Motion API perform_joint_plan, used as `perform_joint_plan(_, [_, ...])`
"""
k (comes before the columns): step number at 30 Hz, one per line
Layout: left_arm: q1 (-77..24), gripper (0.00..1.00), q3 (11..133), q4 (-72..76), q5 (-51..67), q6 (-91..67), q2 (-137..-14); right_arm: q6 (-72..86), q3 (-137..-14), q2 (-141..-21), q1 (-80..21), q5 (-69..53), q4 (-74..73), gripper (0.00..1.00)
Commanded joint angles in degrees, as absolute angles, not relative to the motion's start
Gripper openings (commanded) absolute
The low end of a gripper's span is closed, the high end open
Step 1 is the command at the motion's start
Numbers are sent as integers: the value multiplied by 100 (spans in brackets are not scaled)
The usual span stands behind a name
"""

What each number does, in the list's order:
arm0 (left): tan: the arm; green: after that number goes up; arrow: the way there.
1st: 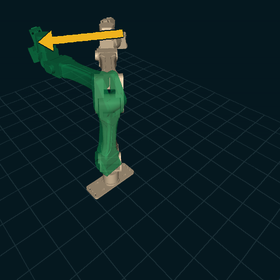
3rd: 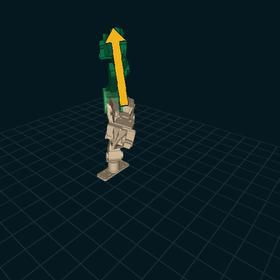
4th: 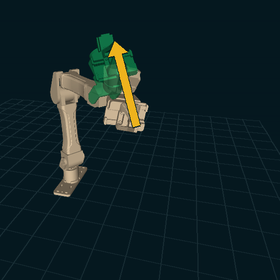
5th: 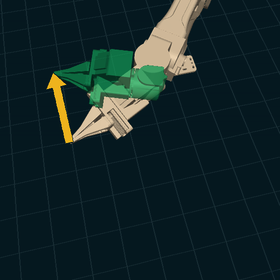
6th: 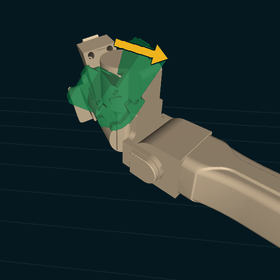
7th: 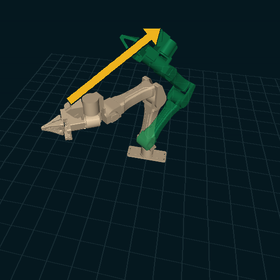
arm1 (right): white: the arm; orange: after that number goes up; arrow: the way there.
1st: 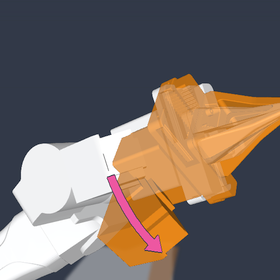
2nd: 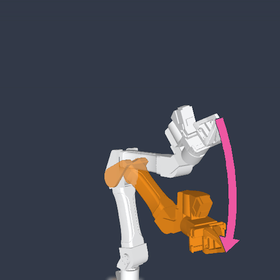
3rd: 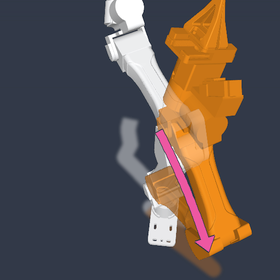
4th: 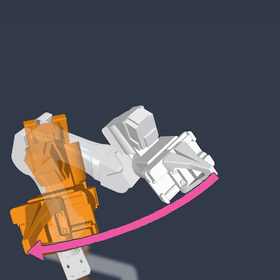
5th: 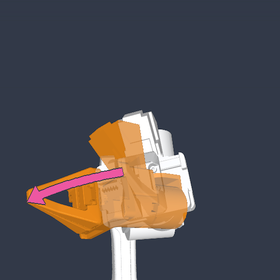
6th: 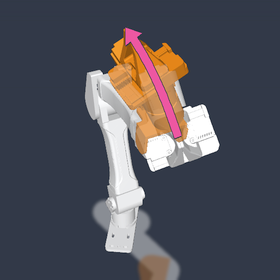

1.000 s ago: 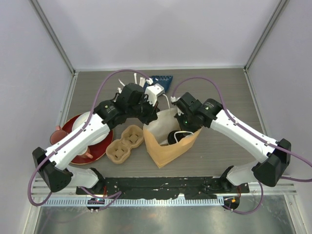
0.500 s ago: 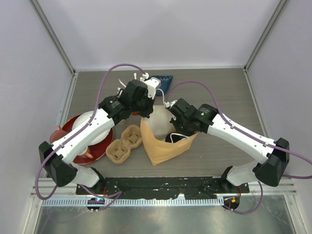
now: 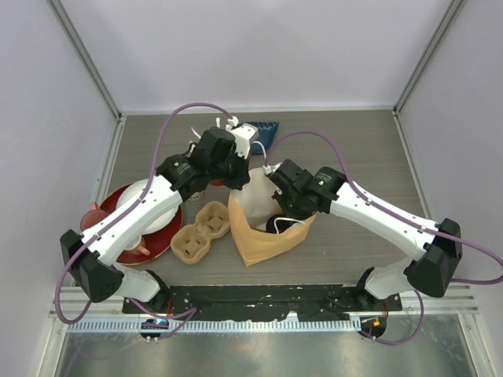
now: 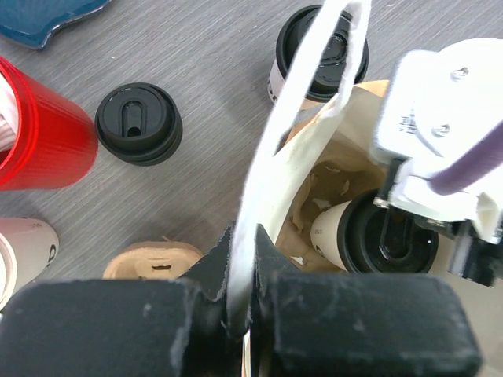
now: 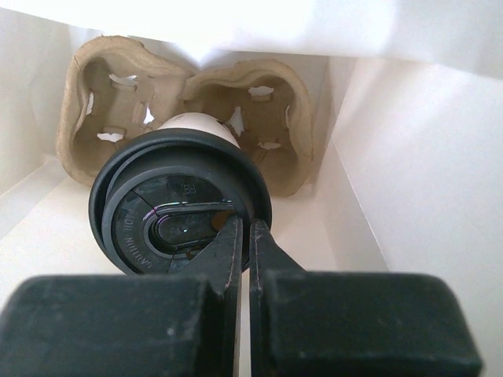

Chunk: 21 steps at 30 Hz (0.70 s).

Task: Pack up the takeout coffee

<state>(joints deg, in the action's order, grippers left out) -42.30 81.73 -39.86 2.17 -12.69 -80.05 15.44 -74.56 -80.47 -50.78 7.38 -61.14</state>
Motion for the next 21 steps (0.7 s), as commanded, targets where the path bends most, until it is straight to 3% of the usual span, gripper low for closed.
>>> perform_joint_plan(1, [-4122, 0, 8314, -3322, 229, -1283, -7638, 1521, -7400, -8463, -5133, 694, -7049, 1])
perform_joint_plan(6, [-4122, 0, 8455, -3322, 79, -1195, -7690, 1520, -7444, -8446, -5133, 668, -7031, 1])
perform_joint_plan(15, [-4122, 0, 8429, -3621, 1071, -967, -7471, 1705, -7418, -8719, -4774, 677, -7119, 1])
perform_joint_plan(21, [-4122, 0, 8332, -3718, 1090, -800, -7427, 1775, -7313, -8657, -4509, 545, -6987, 1])
